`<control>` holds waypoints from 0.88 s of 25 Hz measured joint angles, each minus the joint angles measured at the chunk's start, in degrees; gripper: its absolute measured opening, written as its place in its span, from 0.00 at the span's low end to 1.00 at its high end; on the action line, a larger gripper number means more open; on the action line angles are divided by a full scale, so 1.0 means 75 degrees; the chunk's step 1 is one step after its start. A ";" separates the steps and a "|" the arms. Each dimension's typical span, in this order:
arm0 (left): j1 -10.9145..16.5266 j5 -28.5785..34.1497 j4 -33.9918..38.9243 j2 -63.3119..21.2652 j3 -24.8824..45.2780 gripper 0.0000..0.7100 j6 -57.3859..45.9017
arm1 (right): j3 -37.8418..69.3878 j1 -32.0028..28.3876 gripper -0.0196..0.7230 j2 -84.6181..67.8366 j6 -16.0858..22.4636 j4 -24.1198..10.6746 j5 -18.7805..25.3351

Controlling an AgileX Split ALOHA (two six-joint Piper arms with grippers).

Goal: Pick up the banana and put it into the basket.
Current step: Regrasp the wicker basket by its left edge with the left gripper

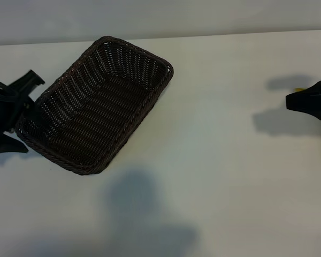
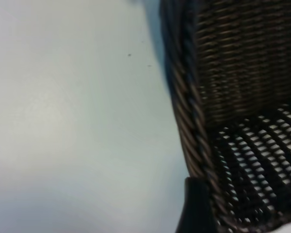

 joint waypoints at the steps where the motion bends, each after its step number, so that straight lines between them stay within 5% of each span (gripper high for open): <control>1: 0.0000 -0.0007 0.0000 0.0108 0.0000 0.76 -0.0001 | 0.0000 0.0000 0.73 0.0000 0.0000 0.0000 0.0000; 22: 0.0000 -0.1069 -0.0010 0.1515 0.0366 0.76 -0.0242 | 0.0000 0.0000 0.72 0.0000 0.0000 0.0000 -0.0015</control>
